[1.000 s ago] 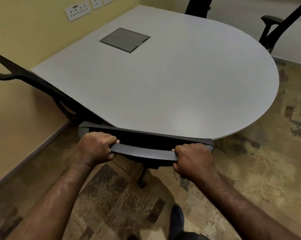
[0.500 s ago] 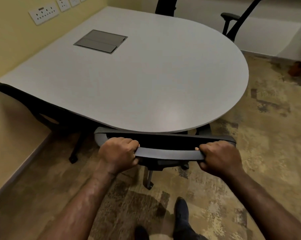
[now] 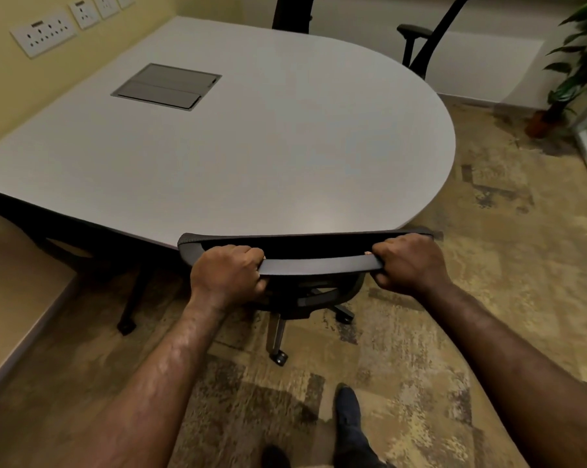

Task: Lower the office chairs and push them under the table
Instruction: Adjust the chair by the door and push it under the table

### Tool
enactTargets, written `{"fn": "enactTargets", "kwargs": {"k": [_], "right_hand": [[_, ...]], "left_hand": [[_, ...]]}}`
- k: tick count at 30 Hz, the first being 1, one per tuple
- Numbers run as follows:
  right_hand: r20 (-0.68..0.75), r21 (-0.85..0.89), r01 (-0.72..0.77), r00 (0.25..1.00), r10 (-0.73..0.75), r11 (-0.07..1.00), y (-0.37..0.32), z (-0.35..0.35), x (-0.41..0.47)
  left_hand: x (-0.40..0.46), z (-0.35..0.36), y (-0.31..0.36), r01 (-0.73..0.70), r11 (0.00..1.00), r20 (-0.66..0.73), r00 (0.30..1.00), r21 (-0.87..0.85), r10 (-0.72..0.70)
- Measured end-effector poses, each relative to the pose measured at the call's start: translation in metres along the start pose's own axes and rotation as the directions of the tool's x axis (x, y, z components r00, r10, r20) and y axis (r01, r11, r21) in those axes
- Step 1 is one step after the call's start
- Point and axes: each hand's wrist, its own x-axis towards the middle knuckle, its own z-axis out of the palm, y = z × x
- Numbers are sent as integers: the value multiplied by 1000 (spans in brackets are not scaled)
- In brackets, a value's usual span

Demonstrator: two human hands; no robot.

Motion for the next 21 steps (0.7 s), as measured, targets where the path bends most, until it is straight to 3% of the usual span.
{"fn": "enactTargets", "kwargs": {"k": [21], "right_hand": [[-32, 21, 19, 999, -18, 1000, 26, 9, 15]], "left_hand": [[11, 10, 13, 26, 1000, -86, 996, 3, -25]]}}
